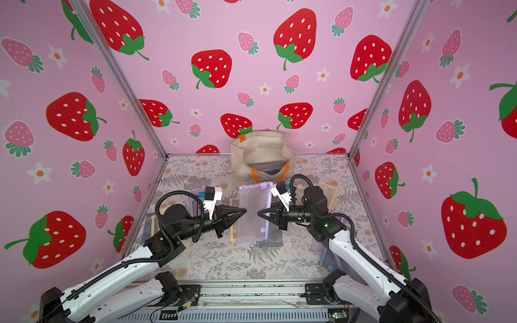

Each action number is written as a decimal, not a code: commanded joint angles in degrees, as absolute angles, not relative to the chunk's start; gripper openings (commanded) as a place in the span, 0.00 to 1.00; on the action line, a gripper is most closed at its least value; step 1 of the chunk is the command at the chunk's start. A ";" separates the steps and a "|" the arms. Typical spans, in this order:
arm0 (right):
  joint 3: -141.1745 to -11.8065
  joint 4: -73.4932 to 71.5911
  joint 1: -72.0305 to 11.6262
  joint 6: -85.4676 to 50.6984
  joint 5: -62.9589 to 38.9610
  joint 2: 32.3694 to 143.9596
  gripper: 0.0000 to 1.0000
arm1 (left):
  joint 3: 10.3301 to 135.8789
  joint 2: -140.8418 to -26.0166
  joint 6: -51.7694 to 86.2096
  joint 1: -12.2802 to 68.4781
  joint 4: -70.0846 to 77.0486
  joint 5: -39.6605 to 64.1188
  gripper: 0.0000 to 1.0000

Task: Put the pencil pouch into the canvas bag
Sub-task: Pick up the pencil pouch.

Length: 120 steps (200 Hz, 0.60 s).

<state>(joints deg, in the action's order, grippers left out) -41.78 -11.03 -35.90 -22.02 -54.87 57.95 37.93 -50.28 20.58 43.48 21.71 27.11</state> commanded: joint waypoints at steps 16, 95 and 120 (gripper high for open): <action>-43.76 -8.26 -36.04 -20.04 -52.77 55.70 0.00 | 37.44 -49.97 18.70 43.24 20.91 25.31 0.00; -51.60 9.99 -31.09 -9.20 -36.65 51.83 0.00 | 39.19 -51.14 18.51 41.84 9.00 12.94 0.59; -63.10 20.63 -28.70 -0.32 -34.54 60.77 0.00 | 38.65 -51.27 19.77 40.96 6.35 10.47 0.75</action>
